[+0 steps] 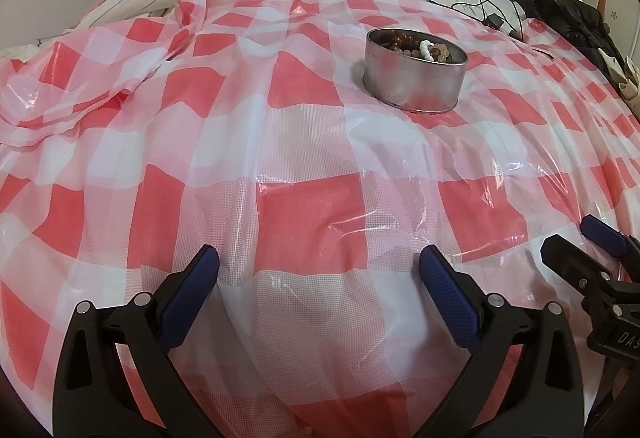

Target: Organize jewelry

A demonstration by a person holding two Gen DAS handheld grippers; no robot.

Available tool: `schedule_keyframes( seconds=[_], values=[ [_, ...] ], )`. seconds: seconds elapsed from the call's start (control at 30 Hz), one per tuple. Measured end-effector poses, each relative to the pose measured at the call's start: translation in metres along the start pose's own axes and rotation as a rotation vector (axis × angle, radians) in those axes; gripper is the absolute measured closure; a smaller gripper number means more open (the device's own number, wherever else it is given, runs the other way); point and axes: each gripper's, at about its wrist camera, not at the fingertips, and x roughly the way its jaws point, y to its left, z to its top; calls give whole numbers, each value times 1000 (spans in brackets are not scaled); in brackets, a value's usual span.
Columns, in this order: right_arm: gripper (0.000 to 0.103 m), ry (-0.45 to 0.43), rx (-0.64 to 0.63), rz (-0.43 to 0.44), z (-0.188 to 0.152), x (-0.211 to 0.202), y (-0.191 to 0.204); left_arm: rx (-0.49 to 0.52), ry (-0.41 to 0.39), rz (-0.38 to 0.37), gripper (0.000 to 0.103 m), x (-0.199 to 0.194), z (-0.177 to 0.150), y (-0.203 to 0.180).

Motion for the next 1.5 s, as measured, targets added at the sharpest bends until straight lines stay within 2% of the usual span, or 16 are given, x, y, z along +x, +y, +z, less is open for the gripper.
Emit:
schedule_keyframes(
  seconds=[1.5],
  values=[
    [8, -2, -3, -8, 2, 0, 2, 10, 7, 13, 7, 1, 1, -2]
  ],
)
